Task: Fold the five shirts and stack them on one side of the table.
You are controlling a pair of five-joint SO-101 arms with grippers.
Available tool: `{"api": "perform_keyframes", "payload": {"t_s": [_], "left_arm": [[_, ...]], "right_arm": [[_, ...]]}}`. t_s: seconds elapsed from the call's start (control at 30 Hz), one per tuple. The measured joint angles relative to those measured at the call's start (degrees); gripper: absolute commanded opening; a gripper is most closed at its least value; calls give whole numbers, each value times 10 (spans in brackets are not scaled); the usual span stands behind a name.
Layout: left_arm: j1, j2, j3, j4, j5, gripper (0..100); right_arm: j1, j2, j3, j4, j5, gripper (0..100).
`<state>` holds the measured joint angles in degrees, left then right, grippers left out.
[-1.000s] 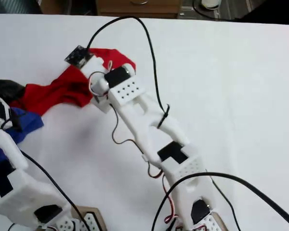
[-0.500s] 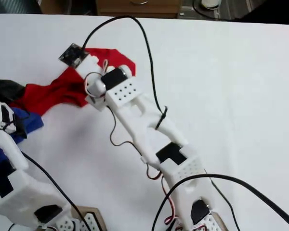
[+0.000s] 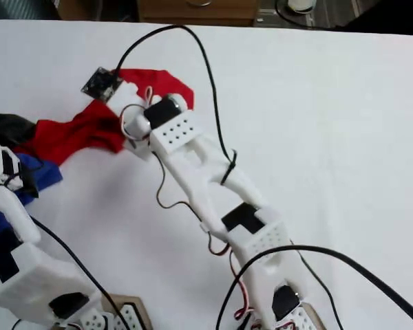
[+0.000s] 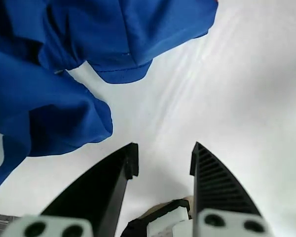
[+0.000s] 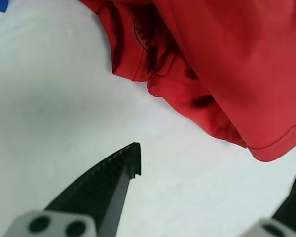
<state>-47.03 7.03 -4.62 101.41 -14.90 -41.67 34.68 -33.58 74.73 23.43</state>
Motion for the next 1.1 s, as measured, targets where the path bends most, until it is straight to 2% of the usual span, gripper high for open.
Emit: {"api": "perform_keyframes", "payload": {"t_s": [0.27,0.73,1.1], "left_arm": [[0,0,0,0,0,195],[0,0,0,0,1,195],[0,0,0,0,1,196]], "right_arm": [[0,23,0,-1,0,454],[-15,31,0,-76,0,454],[-15,149,-32,-213,2,454]]}}
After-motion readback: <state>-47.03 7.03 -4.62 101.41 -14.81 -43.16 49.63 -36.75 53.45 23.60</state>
